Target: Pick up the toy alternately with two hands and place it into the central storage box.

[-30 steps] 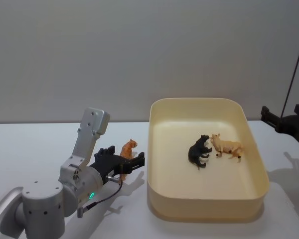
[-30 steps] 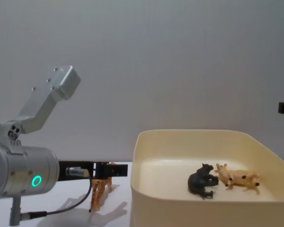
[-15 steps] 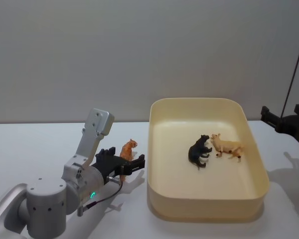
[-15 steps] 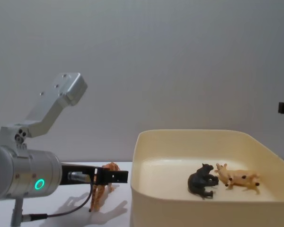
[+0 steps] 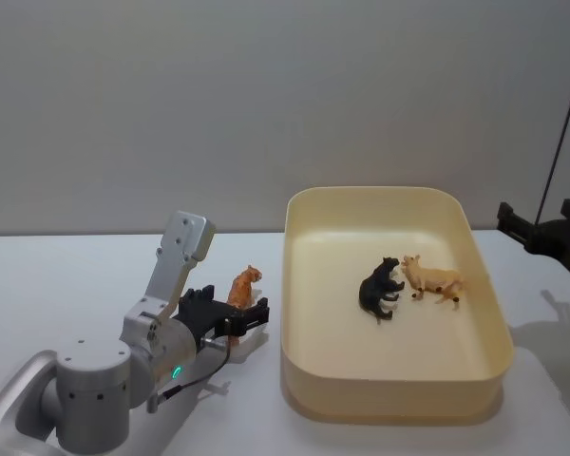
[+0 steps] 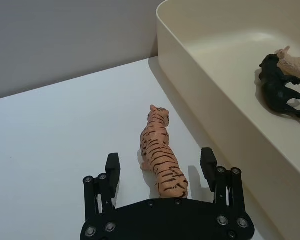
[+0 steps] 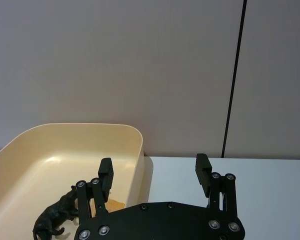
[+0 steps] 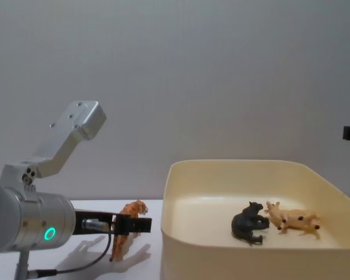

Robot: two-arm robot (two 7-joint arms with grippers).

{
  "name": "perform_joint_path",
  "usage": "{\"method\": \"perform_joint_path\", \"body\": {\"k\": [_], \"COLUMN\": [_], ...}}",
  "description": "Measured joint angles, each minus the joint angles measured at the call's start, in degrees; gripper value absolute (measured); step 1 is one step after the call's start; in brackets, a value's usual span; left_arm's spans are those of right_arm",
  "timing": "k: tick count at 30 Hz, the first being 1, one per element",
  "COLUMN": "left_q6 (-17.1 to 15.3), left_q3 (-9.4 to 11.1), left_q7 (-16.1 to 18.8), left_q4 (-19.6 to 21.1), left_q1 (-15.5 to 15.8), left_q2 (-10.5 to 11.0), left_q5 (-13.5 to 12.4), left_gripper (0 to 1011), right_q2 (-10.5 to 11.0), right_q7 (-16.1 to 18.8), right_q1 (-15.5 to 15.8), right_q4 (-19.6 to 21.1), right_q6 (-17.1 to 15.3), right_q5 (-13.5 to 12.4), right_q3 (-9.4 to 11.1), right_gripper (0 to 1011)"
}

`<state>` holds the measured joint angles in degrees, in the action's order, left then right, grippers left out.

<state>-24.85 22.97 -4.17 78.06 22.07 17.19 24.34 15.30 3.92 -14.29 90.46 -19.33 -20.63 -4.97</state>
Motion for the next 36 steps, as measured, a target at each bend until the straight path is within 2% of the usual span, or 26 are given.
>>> {"method": "perform_joint_path", "body": {"k": [5,6,12,13,16,17,20,23,25,29,36], "left_q6": [0.06,0.10,0.17,0.18,0.20,0.21,0.23,0.27,0.32,0.71,3.01], "left_q3": [-0.03,-0.04,-0.07,-0.08,-0.09,-0.10,-0.10,-0.12,-0.12,-0.12,-0.17], "left_q7": [0.17,0.25,0.35,0.38,0.42,0.45,0.46,0.46,0.50,1.34,4.96], "left_q4": [-0.51,-0.75,-1.14,-1.24,-1.35,-1.41,-1.51,-1.52,-1.52,-1.48,-1.06], "left_q1": [0.16,0.25,0.39,0.42,0.45,0.47,0.50,0.51,0.51,0.51,0.63], "left_q2": [-0.16,-0.23,-0.36,-0.39,-0.42,-0.44,-0.46,-0.48,-0.50,-0.62,-1.25], "left_q5": [-0.08,-0.11,-0.16,-0.17,-0.18,-0.19,-0.22,-0.31,-0.38,-0.56,-1.21], "left_gripper": [908,845,703,634,576,512,452,329,298,298,296], "right_q2": [0.00,0.00,0.00,0.00,0.00,0.00,0.00,0.00,0.00,0.00,0.00], "right_q7": [0.00,0.00,0.00,0.00,0.00,0.00,0.00,0.00,0.00,0.00,0.00], "right_q1": [0.00,0.00,0.00,0.00,0.00,0.00,0.00,0.00,0.00,0.00,0.00], "right_q4": [0.00,0.00,0.00,0.00,0.00,0.00,0.00,0.00,0.00,0.00,0.00], "right_q6": [0.00,0.00,0.00,0.00,0.00,0.00,0.00,0.00,0.00,0.00,0.00], "right_q5": [0.00,0.00,0.00,0.00,0.00,0.00,0.00,0.00,0.00,0.00,0.00], "right_q3": [0.00,0.00,0.00,0.00,0.00,0.00,0.00,0.00,0.00,0.00,0.00], "right_gripper": [1001,1001,1001,1001,1001,1001,1001,1001,1001,1001,1001]}}
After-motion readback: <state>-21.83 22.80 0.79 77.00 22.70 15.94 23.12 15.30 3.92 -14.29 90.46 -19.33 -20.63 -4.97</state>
